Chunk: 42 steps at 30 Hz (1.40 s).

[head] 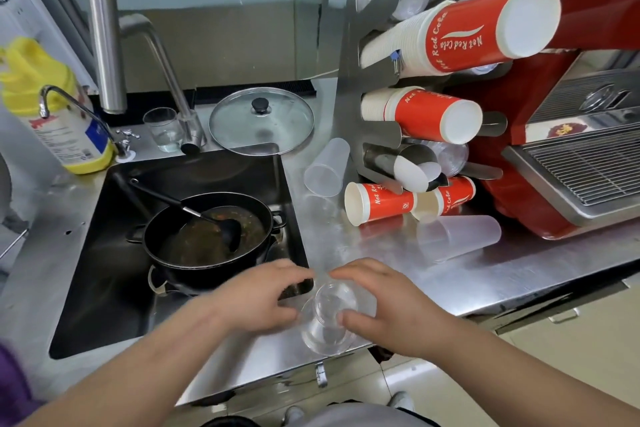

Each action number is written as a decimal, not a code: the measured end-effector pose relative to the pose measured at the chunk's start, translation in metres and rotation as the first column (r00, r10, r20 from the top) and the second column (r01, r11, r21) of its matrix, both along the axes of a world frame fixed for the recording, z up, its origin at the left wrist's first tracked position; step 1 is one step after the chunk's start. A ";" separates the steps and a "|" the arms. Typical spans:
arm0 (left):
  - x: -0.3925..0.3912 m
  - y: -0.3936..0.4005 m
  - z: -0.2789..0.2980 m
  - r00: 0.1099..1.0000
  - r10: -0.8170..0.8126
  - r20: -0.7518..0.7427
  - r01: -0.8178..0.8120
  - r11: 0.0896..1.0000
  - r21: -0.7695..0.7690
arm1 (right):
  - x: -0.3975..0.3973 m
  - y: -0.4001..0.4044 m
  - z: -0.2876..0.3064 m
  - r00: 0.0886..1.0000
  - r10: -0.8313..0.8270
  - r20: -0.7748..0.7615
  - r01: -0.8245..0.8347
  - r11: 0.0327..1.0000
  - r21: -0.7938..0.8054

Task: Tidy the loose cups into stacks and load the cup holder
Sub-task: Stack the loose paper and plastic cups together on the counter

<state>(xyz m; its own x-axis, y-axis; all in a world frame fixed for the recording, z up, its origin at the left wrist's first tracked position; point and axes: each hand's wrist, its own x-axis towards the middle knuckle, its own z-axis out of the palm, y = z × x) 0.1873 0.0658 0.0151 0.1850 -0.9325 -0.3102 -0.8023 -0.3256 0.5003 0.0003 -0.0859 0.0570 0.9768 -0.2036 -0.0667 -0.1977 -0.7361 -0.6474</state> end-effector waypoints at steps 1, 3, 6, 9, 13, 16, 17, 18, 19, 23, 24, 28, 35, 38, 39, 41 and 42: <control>0.007 -0.005 0.009 0.999 -0.033 0.032 0.032 0.999 0.017 | 0.000 -0.006 0.004 1.000 0.001 -0.006 -0.001 1.000 -0.016; 0.017 -0.018 0.029 0.991 -0.091 0.093 0.086 0.994 0.060 | 0.002 -0.022 0.012 0.998 0.002 -0.066 -0.005 0.999 -0.046; 0.019 -0.047 0.055 0.965 -0.180 0.189 0.162 0.981 0.109 | 0.002 -0.051 0.025 0.929 0.061 -0.364 -0.121 0.982 -0.145; 0.006 -0.084 0.077 0.919 -0.297 0.259 0.261 0.951 0.165 | -0.005 -0.079 0.035 0.804 0.062 -0.591 -0.231 0.949 -0.215; -0.022 -0.138 0.094 0.884 -0.376 0.277 0.330 0.923 0.199 | -0.022 -0.121 0.044 0.766 -0.018 -0.643 -0.217 0.934 -0.284; -0.044 -0.175 0.098 0.874 -0.392 0.288 0.373 0.920 0.123 | -0.036 -0.155 0.048 0.786 -0.118 -0.607 -0.131 0.927 -0.350; -0.052 -0.187 0.098 0.871 -0.391 0.298 0.383 0.920 0.089 | -0.041 -0.166 0.047 0.808 -0.159 -0.568 -0.072 0.929 -0.362; -0.060 -0.198 0.096 0.872 -0.383 0.305 0.385 0.921 0.055 | -0.045 -0.177 0.046 0.832 -0.198 -0.518 -0.009 0.929 -0.369; -0.067 -0.207 0.093 0.879 -0.367 0.304 0.378 0.925 0.025 | -0.049 -0.188 0.043 0.851 -0.236 -0.469 0.049 0.925 -0.376; -0.086 -0.237 0.073 0.904 -0.301 0.304 0.327 0.944 -0.036 | -0.063 -0.218 0.022 0.865 -0.344 -0.365 0.222 0.915 -0.337; -0.090 -0.243 0.068 0.905 -0.288 0.312 0.312 0.950 -0.028 | -0.066 -0.222 0.015 0.864 -0.367 -0.345 0.268 0.915 -0.301; -0.103 -0.261 0.053 0.922 -0.230 0.311 0.245 0.969 -0.010 | -0.078 -0.229 -0.019 0.837 -0.463 -0.293 0.431 0.886 -0.169; -0.119 -0.274 0.033 0.954 -0.149 0.261 0.107 0.980 0.166 | -0.092 -0.239 -0.045 0.810 -0.539 -0.232 0.560 0.828 0.031; -0.126 -0.276 0.028 0.963 -0.106 0.247 0.063 0.982 0.177 | -0.096 -0.245 -0.055 0.790 -0.545 -0.283 0.584 0.809 0.073; -0.129 -0.276 0.027 0.967 -0.091 0.240 0.049 0.983 0.178 | -0.097 -0.246 -0.057 0.788 -0.543 -0.291 0.586 0.806 0.081; -0.135 -0.276 0.025 0.974 -0.061 0.217 0.020 0.982 0.187 | -0.100 -0.246 -0.058 0.791 -0.545 -0.278 0.591 0.799 0.114; -0.137 -0.275 0.024 0.979 -0.044 0.200 0.005 0.982 0.189 | -0.101 -0.245 -0.057 0.796 -0.545 -0.263 0.587 0.800 0.121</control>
<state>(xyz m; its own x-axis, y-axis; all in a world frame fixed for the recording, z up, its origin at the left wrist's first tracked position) 0.0506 -0.2087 0.0387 0.2396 -0.8666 -0.4378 -0.8894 -0.3767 0.2589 -0.1007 -0.3309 0.0005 0.6486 -0.6785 -0.3449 -0.6832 -0.3192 -0.6568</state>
